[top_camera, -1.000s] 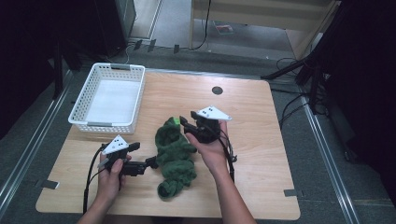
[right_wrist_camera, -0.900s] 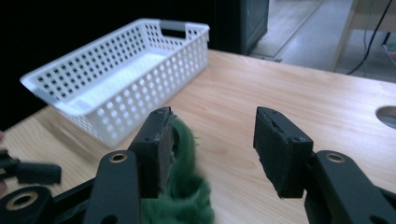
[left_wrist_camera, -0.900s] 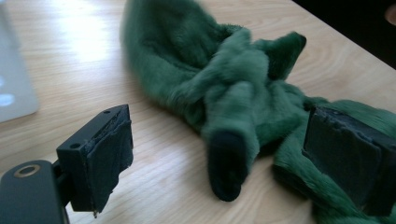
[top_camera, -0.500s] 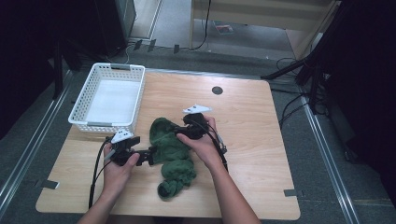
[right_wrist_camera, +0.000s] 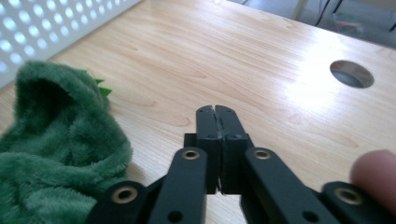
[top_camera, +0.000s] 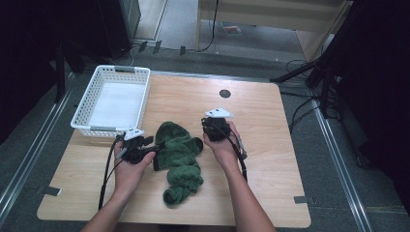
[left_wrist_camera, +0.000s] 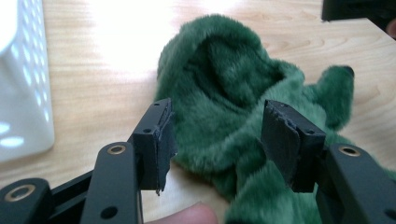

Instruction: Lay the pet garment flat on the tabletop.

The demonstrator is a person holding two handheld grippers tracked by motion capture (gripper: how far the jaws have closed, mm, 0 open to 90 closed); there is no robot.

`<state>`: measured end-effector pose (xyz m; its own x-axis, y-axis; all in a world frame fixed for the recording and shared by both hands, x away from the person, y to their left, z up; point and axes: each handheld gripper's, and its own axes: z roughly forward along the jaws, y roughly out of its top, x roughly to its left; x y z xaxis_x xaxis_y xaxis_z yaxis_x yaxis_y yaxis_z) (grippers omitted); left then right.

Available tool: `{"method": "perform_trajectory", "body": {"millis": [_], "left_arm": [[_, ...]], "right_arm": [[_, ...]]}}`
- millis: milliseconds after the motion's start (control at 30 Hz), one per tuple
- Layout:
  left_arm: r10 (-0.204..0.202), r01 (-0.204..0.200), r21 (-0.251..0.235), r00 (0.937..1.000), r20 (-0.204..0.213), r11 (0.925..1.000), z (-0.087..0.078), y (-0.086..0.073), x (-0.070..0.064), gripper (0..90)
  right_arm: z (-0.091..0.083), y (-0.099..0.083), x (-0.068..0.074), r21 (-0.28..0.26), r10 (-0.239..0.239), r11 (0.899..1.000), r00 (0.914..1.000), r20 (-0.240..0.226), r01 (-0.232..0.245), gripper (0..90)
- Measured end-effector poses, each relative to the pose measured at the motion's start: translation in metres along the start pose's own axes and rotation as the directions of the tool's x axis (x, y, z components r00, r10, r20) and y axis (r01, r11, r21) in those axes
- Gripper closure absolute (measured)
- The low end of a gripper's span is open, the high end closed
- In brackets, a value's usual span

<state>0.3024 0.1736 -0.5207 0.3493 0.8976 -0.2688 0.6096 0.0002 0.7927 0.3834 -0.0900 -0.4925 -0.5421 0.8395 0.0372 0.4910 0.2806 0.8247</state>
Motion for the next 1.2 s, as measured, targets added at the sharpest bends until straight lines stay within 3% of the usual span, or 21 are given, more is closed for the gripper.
{"method": "perform_trajectory", "body": {"millis": [67,100,133,233,267,300,367,433,500,567,733,800,833,933,1033,1133,1200], "left_arm": [[-0.018,0.018,-0.004,0.9998,0.002,0.9998,0.000,0.001,0.001,44.2],[-0.023,0.023,-0.005,0.9997,0.004,0.9997,0.000,0.001,0.001,44.2],[-0.031,0.031,-0.005,0.9995,-0.001,0.9995,0.000,0.000,0.001,44.3],[-0.031,0.031,-0.011,0.9995,-0.007,0.9995,-0.001,0.000,0.002,45.1],[-0.028,0.028,-0.012,0.9996,-0.009,0.9995,-0.003,0.001,0.003,45.3],[-0.025,0.025,-0.016,0.9995,-0.017,0.9996,-0.004,0.001,0.004,45.8],[-0.026,0.025,-0.020,0.9992,-0.030,0.9995,-0.006,0.002,0.008,46.8],[-0.025,0.025,-0.019,0.9990,-0.037,0.9995,-0.007,0.004,0.012,48.2],[-0.019,0.018,-0.022,0.9989,-0.043,0.9996,-0.006,0.006,0.012,49.4],[-0.008,0.007,-0.024,0.9992,-0.039,0.9997,-0.003,0.010,0.008,49.3],[0.017,-0.019,-0.045,0.9993,-0.033,0.9988,0.011,0.023,-0.008,47.6],[0.048,-0.049,-0.040,0.9984,-0.028,0.9980,0.021,0.028,-0.016,46.6],[0.072,-0.072,-0.028,0.9971,-0.027,0.9970,0.027,0.032,-0.020,46.0],[0.117,-0.117,0.016,0.9926,-0.031,0.9930,0.047,0.042,-0.029,44.5],[0.139,-0.135,0.090,0.9897,-0.035,0.9867,0.071,0.050,-0.032,42.4],[0.152,-0.138,0.153,0.9850,-0.082,0.9784,0.093,0.052,-0.031,36.8],[0.149,-0.131,0.169,0.9841,-0.097,0.9769,0.102,0.051,-0.030,37.3]], "right_arm": [[0.003,0.002,-0.001,0.007,0.032,0.999,0.9933,-0.111,-0.031,67.4],[0.008,0.004,0.003,0.039,0.032,0.999,0.9829,-0.182,-0.025,61.8],[0.014,0.004,0.006,0.060,0.028,0.998,0.9761,-0.215,-0.015,57.7],[0.035,0.004,0.026,0.110,-0.047,0.991,0.9723,-0.229,0.073,50.1],[0.040,0.004,0.031,0.125,-0.068,0.987,0.9710,-0.229,0.099,52.1],[0.044,0.002,0.034,0.132,-0.090,0.984,0.9738,-0.209,0.119,62.6],[0.048,0.000,0.034,0.154,-0.096,0.980,0.9781,-0.185,0.125,81.9],[0.043,-0.001,0.030,0.142,-0.097,0.983,0.9854,-0.140,0.117,90.0],[0.027,-0.003,0.016,0.081,-0.052,0.995,0.9937,-0.099,0.060,90.0],[0.022,-0.004,0.013,0.067,-0.050,0.996,0.9950,-0.086,0.056,90.0],[-0.002,-0.009,-0.013,0.031,-0.053,0.998,0.9982,0.029,0.052,90.0],[-0.007,-0.010,-0.023,0.032,-0.022,0.999,0.9996,0.017,0.022,84.8],[-0.008,-0.011,-0.029,0.036,0.009,0.999,0.9999,-0.011,-0.008,74.4],[-0.008,-0.015,-0.042,0.074,0.100,0.993,0.9892,-0.107,-0.092,58.0],[0.000,-0.020,-0.043,0.103,0.093,0.991,0.9920,-0.085,-0.084,50.5],[0.012,-0.023,-0.044,0.132,0.096,0.987,0.9952,-0.019,-0.093,49.5],[0.019,-0.024,-0.047,0.121,0.133,0.984,0.9911,-0.011,-0.130,59.3]]}}
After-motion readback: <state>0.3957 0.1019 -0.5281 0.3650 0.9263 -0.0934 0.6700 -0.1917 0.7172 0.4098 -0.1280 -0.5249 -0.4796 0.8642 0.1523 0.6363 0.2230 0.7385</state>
